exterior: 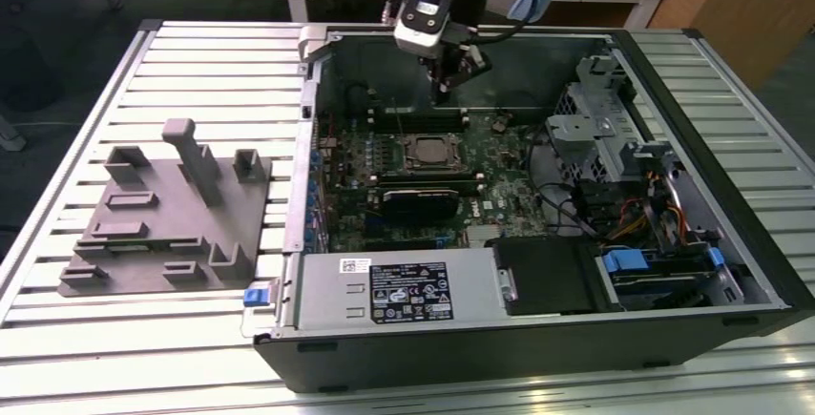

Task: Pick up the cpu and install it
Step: 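Install the first cpu locking lever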

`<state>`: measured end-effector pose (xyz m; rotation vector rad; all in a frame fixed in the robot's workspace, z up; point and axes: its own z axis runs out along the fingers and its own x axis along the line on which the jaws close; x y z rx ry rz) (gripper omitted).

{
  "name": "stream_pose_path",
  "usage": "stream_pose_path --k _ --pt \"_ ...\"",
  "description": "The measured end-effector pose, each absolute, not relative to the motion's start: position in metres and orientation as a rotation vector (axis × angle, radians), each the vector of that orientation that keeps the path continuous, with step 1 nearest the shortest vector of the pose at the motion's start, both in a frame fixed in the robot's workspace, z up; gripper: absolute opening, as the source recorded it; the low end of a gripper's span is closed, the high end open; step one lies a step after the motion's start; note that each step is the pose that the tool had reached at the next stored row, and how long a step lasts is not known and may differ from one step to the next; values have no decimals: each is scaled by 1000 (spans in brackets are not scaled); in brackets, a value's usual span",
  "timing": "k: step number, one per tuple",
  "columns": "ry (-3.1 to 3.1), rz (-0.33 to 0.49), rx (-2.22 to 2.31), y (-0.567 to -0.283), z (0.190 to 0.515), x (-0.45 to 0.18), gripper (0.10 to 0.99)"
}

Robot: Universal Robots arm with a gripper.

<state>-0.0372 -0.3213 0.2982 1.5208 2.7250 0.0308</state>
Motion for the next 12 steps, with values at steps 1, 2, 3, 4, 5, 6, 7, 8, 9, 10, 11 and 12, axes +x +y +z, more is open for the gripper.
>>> stream_pose_path --k 1,2,3,4,5,6,7,8,9,10,11,12 --pt "2730 31 1512 -321 298 -37 106" --pt "2735 31 1503 -321 298 -37 106" --pt "2740 31 1494 -321 298 -37 106" --pt "2745 31 1485 -321 298 -37 106" --pt "2751 31 1475 -321 298 -37 106" --pt "2756 31 1465 -321 298 -37 106" --pt "2762 32 1454 -321 298 -37 106" --pt "2767 32 1443 -321 298 -37 106" --pt "2773 32 1433 -321 298 -37 106" --pt "2778 32 1422 -321 298 -37 106" --pt "2784 32 1411 -321 298 -37 106" --pt "2790 32 1400 -321 298 -37 106"
